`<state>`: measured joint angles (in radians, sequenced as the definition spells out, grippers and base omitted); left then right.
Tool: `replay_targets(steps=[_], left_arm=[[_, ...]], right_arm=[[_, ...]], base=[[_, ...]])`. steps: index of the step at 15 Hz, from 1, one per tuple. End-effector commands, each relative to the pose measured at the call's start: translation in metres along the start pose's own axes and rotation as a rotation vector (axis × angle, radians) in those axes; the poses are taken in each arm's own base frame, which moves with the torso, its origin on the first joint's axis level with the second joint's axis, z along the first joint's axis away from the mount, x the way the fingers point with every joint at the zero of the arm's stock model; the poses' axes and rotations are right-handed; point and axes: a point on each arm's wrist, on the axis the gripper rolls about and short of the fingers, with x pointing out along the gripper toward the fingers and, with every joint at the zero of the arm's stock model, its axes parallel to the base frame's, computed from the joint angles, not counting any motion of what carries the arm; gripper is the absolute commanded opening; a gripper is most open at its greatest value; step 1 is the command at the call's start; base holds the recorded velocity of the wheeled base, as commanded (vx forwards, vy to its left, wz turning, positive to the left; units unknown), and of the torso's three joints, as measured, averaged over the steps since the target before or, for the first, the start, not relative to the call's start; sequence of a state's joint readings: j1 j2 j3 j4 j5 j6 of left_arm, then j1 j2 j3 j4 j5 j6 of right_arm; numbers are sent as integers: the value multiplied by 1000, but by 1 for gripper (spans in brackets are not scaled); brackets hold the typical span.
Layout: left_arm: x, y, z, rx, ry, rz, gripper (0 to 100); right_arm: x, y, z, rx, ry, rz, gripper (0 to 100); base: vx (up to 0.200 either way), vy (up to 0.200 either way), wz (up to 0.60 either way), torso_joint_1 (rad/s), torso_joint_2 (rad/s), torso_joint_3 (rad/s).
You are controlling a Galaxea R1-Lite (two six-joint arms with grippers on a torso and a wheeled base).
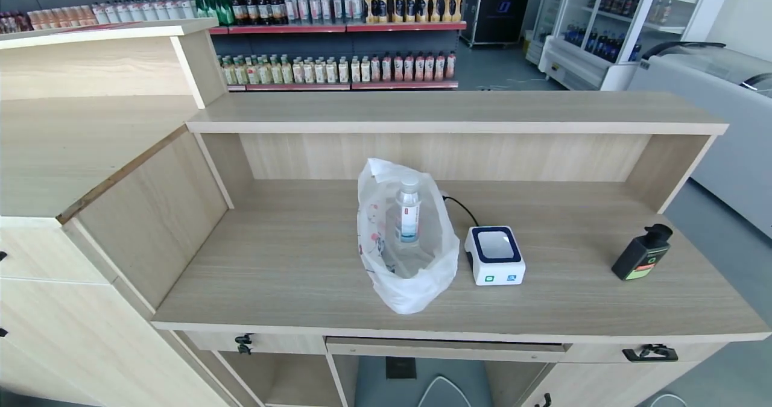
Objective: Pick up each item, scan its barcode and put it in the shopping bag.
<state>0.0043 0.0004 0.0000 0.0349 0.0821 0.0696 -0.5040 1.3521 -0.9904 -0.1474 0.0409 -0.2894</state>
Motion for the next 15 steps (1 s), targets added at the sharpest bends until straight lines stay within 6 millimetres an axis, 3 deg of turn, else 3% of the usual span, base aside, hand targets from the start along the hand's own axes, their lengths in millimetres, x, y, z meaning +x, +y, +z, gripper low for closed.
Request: replay_targets(steps=[1, 3, 5, 7, 10, 12, 15], left_arm=[[0, 0, 0, -1, 0, 1, 100], [0, 0, 0, -1, 0, 1, 100], [0, 0, 0, -1, 0, 1, 100], [0, 0, 0, -1, 0, 1, 100], [0, 0, 0, -1, 0, 1, 100], [0, 0, 0, -1, 0, 1, 100], [0, 0, 0, -1, 0, 1, 100]], right_arm=[[78, -8, -11, -4, 29, 97, 100], [83, -20, -36, -85, 96, 122, 100], [73, -28, -63, -111, 164, 132, 100], [48, -34, -94, -141, 212, 170, 100], [29, -42, -115, -151, 243, 165, 100], [32, -45, -129, -144, 248, 147, 100], [57, -50, -142, -153, 189, 172, 100]], base=[[0, 0, 0, 0, 0, 0], [0, 0, 0, 0, 0, 0], [0, 0, 0, 0, 0, 0], [0, 0, 0, 0, 0, 0], [0, 0, 0, 0, 0, 0], [0, 0, 0, 0, 0, 0], [0, 0, 0, 0, 0, 0]])
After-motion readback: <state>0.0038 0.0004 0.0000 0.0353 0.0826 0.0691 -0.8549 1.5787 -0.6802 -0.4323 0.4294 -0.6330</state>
